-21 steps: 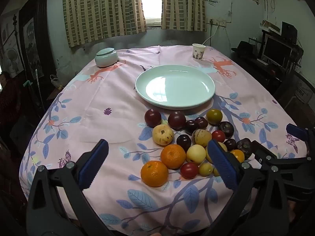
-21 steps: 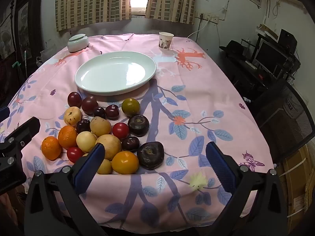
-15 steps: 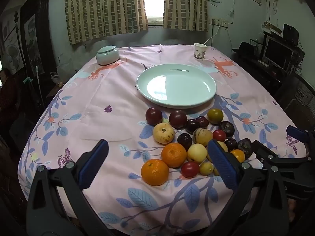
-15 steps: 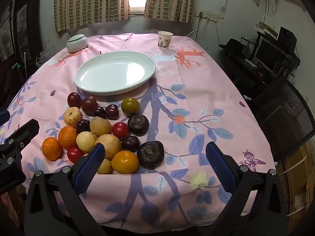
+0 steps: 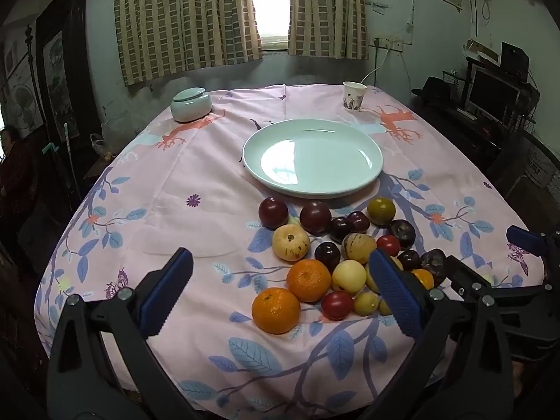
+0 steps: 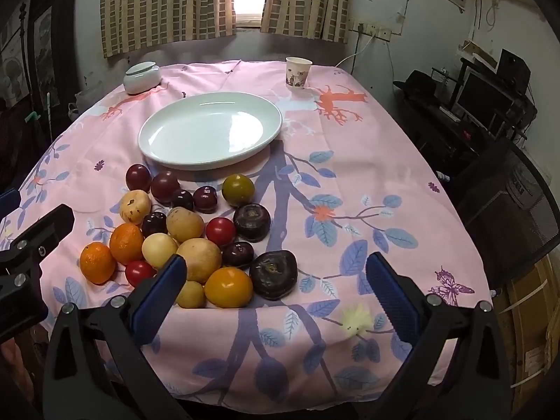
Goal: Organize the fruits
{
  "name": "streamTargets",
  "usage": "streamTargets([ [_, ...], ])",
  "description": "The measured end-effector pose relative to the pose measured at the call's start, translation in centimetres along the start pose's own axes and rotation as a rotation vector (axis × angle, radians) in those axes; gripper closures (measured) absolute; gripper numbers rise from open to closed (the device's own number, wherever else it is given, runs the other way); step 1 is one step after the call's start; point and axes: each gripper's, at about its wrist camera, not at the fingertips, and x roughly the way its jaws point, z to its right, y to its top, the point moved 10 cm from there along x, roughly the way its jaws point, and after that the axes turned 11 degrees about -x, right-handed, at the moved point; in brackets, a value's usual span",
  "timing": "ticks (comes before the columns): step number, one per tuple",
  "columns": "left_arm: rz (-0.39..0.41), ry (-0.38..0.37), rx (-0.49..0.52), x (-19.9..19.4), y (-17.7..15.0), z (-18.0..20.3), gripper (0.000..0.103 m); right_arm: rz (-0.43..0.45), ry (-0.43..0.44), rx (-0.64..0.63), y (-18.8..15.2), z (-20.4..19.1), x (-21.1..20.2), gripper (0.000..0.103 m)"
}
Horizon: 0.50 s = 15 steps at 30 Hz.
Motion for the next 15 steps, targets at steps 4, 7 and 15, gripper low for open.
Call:
streamTargets([
  [4,-0.005,-0.002,-0.006,0.1,-0.01,-0.05,0.002,0.0,0.003,-0.01,-0.16,-0.31,0.09,0.001],
  [7,-0.007,-0.003,-0.009,0.15,-0.03,-0.09,0.002,-0.005,0.007,-0.015,-0.17,-0.58,0.24,0.001],
  [15,-0.008,-0.003,-0.007,0.18,-0.07,-0.11,0.002,-0.003,0.011,-0.023,-0.1,-0.72,0.2,0.001],
])
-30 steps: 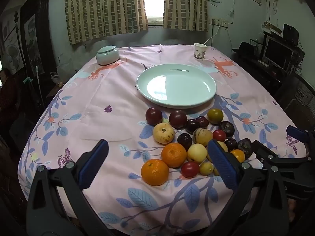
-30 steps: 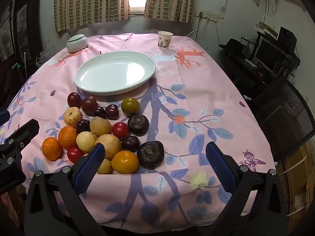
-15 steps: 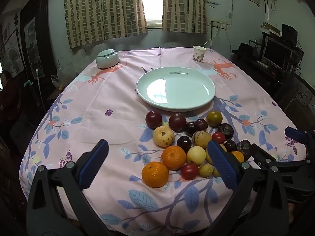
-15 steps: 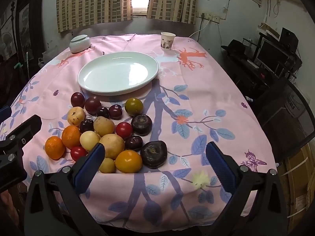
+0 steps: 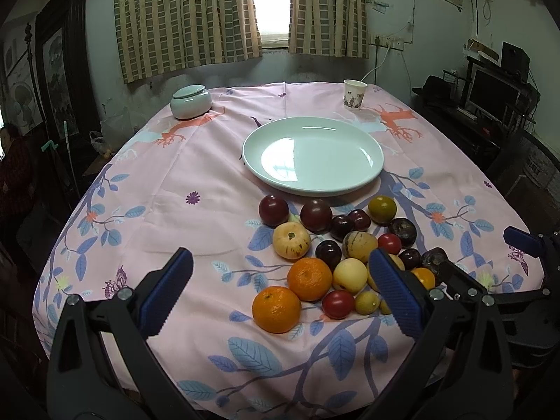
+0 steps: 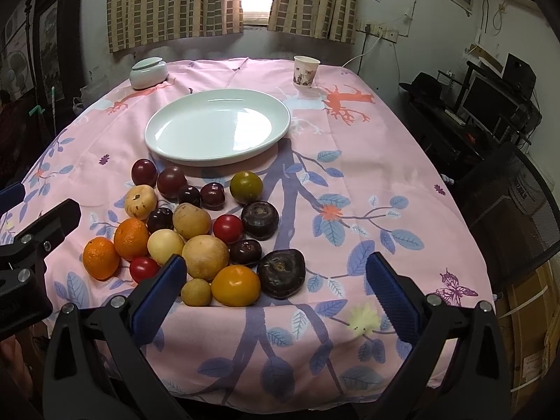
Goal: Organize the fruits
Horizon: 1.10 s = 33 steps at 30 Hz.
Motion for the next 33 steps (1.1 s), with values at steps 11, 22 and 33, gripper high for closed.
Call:
streamTargets([
  [11,-0.009,0.006,-0.003,0.31,-0.31,-0.34,0.002,0.001,0.016,-0.003,-0.02,-0.33,0.01,0.001],
  [22,-0.013,0.006,-0.001,0.38,-0.28,-0.14,0.002,0.002,0.013,-0.012,-0.06,-0.47,0.07,0.001],
  [33,-0.016,0.004,-0.003,0.4,-0.38,-0.11,0.002,-0.012,-0.006,-0.025,-0.26,-0.65,0.28,0.001],
])
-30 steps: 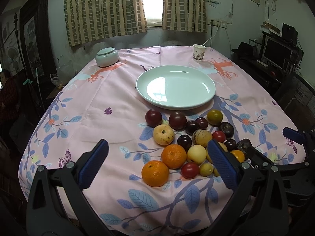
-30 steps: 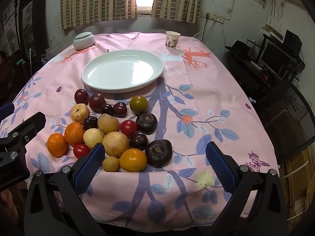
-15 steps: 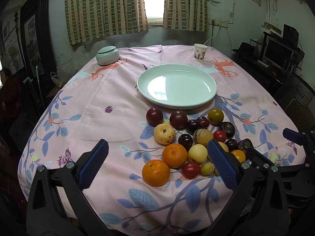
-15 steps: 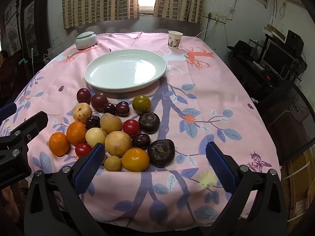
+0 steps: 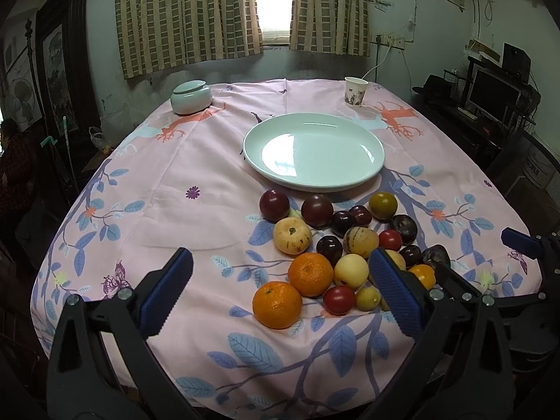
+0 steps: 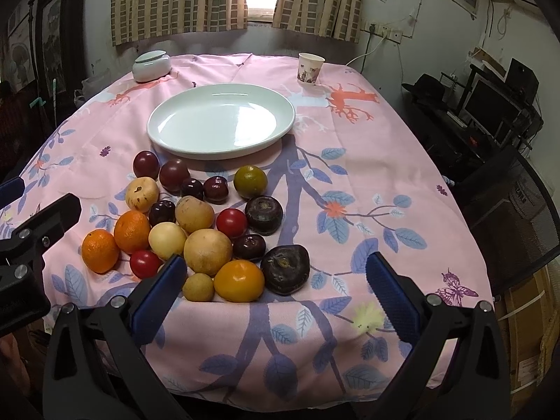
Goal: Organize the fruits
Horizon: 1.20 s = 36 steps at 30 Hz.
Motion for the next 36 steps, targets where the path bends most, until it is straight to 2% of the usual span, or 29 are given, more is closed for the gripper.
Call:
streamTargets([
  [28,-0.007,0.007,-0.024,-0.4,-0.8,-0.6,0.002,-0.001,0.004,-0.019,-0.4,-0.6,-0.1,0.001],
  [31,0.005,0.026,-0.032,-1.1,-1.4,-1.3,0.002,0.014,0.03,-0.026,-0.6,-0.6,-0.3,0.001],
  [36,-0.02,0.05,-0.024,-0.8,-2.5,-2.3,0.002,0.015,0.082,-0.038,-1.9,-0.3,0.1,0.001],
])
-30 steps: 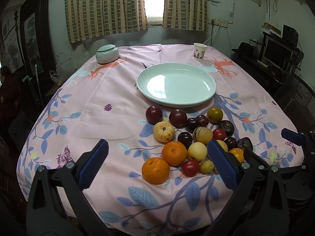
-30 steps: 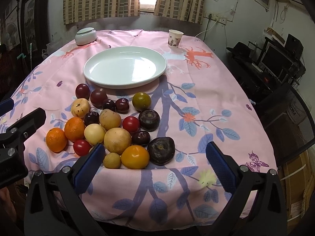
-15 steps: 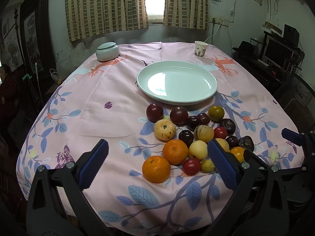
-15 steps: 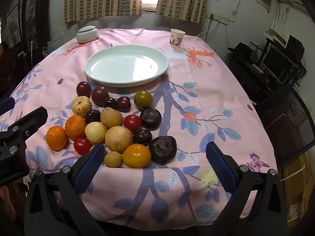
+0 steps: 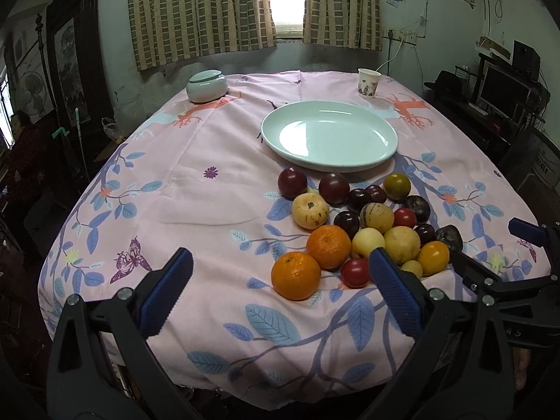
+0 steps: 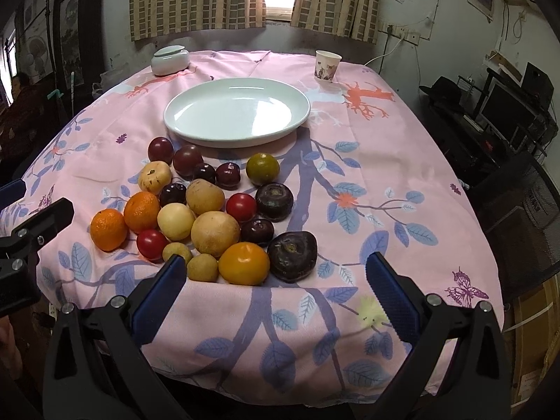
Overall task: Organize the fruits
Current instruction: 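Grasp the dark purple fruit with the right tool while the left tool grasps an orange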
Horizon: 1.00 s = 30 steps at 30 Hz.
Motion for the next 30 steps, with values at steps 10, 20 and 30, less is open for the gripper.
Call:
streamTargets([
  [10,-0.101,0.008,-0.037,3.6,-1.1,-2.8,0.002,-0.029,0.148,0.064,-2.1,1.5,0.9,0.045],
  [20,-0.133,0.018,-0.011,4.9,-1.9,-3.7,0.002,-0.065,0.214,0.116,-2.4,0.4,2.7,0.072],
  [30,-0.153,0.033,0.029,6.0,-2.4,-3.5,0.002,-0.156,0.134,0.011,-2.2,1.5,7.5,0.069],
])
